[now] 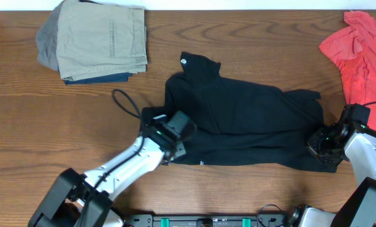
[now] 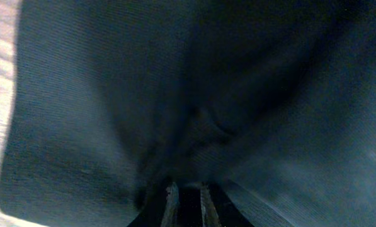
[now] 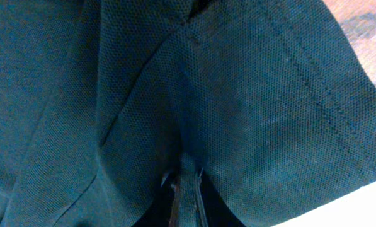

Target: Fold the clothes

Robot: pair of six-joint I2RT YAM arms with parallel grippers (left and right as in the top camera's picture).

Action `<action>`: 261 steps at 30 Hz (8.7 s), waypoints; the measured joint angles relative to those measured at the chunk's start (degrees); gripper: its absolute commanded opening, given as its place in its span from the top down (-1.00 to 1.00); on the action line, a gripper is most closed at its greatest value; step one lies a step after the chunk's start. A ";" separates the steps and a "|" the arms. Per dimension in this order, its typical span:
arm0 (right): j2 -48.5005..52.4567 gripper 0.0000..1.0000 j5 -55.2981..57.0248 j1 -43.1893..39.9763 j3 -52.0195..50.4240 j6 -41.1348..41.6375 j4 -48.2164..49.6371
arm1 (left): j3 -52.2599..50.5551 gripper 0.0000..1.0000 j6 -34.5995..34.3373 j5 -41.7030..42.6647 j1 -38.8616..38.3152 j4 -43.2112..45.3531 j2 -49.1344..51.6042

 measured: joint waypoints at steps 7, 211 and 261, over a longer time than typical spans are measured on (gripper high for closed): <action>0.00 0.76 0.00 0.00 -0.02 0.11 -0.02 | 0.00 0.67 7.04 6.91 8.00 -0.20 0.00; 31.58 -0.05 -0.55 12.96 36.37 -15.37 -4.17 | 43.80 0.87 46.07 11.76 26.64 5.46 36.72; 26.69 0.98 -2.03 12.66 43.06 -14.73 -19.37 | 44.02 0.88 47.39 21.40 26.60 -19.41 18.45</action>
